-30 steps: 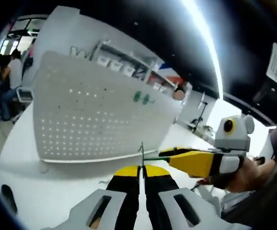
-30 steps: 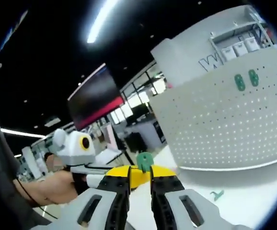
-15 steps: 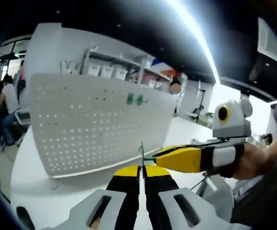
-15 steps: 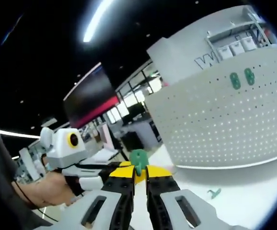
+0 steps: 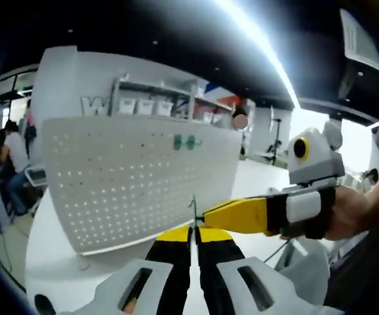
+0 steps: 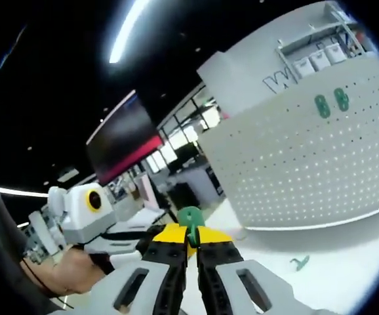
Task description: Insert the hook assembly into the mounting plate slot until the hook locks in place.
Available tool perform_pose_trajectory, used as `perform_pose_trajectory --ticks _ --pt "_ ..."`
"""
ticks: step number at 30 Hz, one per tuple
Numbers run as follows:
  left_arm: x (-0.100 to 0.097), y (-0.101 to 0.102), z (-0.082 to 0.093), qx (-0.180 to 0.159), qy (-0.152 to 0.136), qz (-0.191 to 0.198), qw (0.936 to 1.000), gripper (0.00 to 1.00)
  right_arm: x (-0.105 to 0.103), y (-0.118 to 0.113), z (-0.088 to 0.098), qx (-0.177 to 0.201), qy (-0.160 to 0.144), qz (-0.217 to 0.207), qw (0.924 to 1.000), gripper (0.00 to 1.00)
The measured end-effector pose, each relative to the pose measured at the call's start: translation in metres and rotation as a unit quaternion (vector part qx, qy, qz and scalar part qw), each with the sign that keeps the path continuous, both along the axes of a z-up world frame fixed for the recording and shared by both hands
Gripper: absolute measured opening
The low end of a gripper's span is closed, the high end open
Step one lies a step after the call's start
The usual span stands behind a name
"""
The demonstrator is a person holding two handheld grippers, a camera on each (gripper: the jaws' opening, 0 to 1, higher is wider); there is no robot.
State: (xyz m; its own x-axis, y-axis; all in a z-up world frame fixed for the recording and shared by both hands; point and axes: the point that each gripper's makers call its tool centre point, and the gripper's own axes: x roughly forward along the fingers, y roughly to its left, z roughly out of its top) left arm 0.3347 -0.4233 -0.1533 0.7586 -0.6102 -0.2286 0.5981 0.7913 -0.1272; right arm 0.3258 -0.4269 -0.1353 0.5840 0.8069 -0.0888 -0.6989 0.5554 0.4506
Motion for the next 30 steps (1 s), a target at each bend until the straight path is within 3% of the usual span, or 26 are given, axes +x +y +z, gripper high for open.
perform_pose_trajectory --ticks 2,6,16,22,26,30 --pt "0.0 0.0 0.0 0.002 0.0 0.0 1.0 0.02 0.0 -0.001 0.001 -0.017 -0.024 -0.005 0.9995 0.01" --pt "-0.001 0.0 -0.002 -0.01 0.002 -0.002 0.9999 0.03 -0.001 -0.001 -0.001 -0.026 -0.026 -0.009 0.9993 0.0" --pt "-0.004 0.0 -0.008 -0.004 0.004 -0.023 0.9997 0.05 -0.003 0.001 -0.007 -0.045 -0.034 -0.001 0.9984 0.0" --pt "-0.006 -0.003 -0.013 -0.001 0.012 -0.033 0.9994 0.11 0.0 -0.002 -0.007 -0.048 -0.036 -0.004 0.9982 0.0" --pt "-0.007 -0.005 -0.017 -0.014 0.029 -0.034 0.9989 0.28 0.002 -0.006 -0.008 -0.053 -0.037 -0.006 0.9979 0.0" --pt "-0.009 -0.006 -0.019 -0.017 0.027 -0.034 0.9989 0.42 0.004 -0.01 -0.01 -0.06 -0.042 -0.007 0.9973 0.0"
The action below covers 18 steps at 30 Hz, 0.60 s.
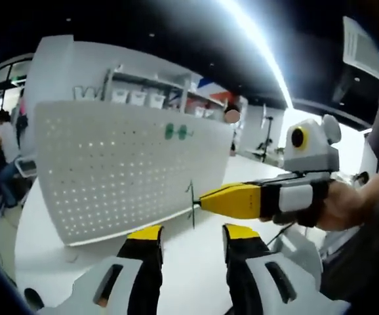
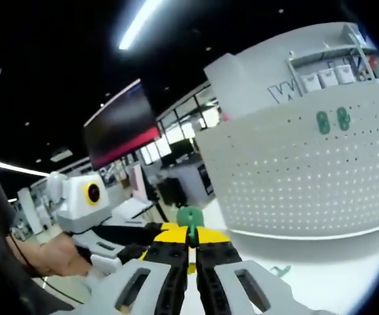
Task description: Insert the hook assembly into the mounting plate slot until the hook locks in place.
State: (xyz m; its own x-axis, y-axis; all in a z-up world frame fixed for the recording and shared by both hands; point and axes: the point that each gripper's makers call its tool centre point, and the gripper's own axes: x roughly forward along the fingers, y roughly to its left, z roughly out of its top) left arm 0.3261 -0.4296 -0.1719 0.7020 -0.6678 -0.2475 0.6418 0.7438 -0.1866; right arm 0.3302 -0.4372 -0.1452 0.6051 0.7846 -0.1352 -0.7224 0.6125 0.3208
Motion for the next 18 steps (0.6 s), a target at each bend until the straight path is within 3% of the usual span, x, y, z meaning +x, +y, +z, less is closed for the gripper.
perform_pose_trajectory --ticks 4,10,15,18 --pt "-0.003 -0.007 0.003 -0.012 -0.005 -0.005 0.9999 0.45 0.0 -0.002 -0.003 -0.011 -0.009 0.002 0.9999 0.0" --pt "-0.006 -0.016 -0.003 -0.007 0.001 -0.012 0.9999 0.72 -0.002 -0.004 -0.008 -0.02 -0.011 0.007 0.9997 0.0" --pt "-0.008 -0.019 -0.009 0.011 0.001 -0.026 0.9996 0.76 0.001 -0.01 -0.017 -0.042 -0.007 0.004 0.9991 0.0" --pt "-0.008 -0.02 -0.009 0.01 0.004 -0.027 0.9996 0.86 0.003 -0.014 -0.02 -0.043 -0.004 0.001 0.999 0.0"
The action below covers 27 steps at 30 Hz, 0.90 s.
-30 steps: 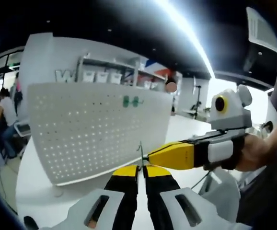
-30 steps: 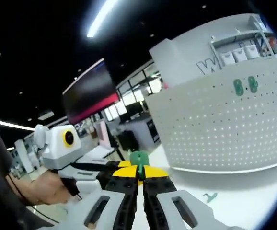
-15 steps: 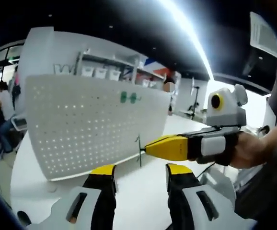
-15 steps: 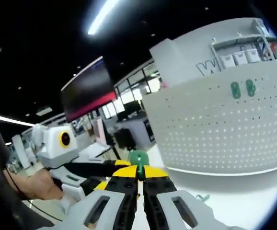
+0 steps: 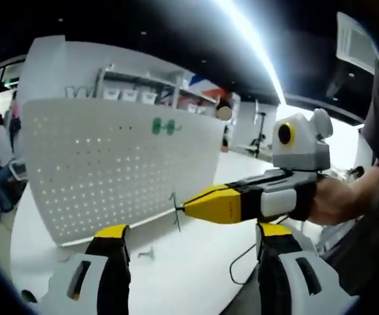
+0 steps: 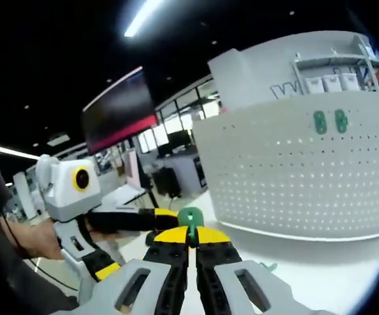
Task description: Insert the hook assembly into the mounting plate slot until the hook locks in place.
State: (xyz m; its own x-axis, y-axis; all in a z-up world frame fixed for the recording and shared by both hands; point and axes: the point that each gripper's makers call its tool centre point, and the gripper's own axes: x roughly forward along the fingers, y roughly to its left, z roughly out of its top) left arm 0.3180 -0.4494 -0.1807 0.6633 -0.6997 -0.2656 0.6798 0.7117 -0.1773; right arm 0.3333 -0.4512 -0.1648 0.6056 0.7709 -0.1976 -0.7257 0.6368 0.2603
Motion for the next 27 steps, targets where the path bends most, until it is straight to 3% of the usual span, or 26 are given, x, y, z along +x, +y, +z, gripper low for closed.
perform_pose_trajectory --ticks 10,27 --pt "-0.003 -0.008 0.008 -0.017 -0.004 -0.011 0.9998 1.0 0.009 -0.007 0.004 -0.004 -0.018 -0.013 0.9997 0.0" --pt "0.003 -0.003 0.015 -0.026 -0.006 0.001 0.9996 1.0 0.032 -0.013 0.015 0.0 -0.043 -0.041 0.9982 0.0"
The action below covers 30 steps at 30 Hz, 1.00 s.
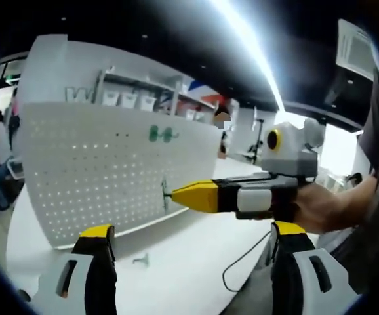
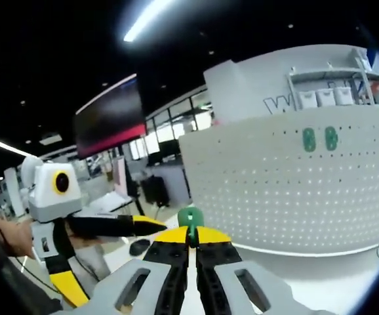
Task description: Insert the hook assembly into the mounting plate slot until the hook locks in place.
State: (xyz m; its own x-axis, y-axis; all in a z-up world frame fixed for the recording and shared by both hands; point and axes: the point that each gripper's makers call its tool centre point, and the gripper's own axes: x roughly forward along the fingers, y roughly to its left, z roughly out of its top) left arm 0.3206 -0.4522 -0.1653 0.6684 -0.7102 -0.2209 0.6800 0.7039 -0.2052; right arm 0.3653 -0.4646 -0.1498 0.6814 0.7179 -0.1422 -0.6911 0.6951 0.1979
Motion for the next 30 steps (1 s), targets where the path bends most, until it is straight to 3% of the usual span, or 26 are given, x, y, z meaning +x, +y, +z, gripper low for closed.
perform_pose_trajectory --ticks 4,17,30 --pt "0.002 0.004 0.007 -0.033 0.004 0.005 0.9994 1.0 0.009 -0.008 0.003 -0.001 -0.009 -0.015 0.9998 0.0" --pt "0.005 0.011 0.006 -0.021 0.004 0.012 0.9997 1.0 0.05 -0.046 0.014 -0.009 -0.041 -0.076 0.9962 0.0" --pt "0.009 0.018 0.002 -0.018 0.01 0.025 0.9995 1.0 0.1 -0.099 0.027 -0.023 -0.074 -0.147 0.9861 0.0"
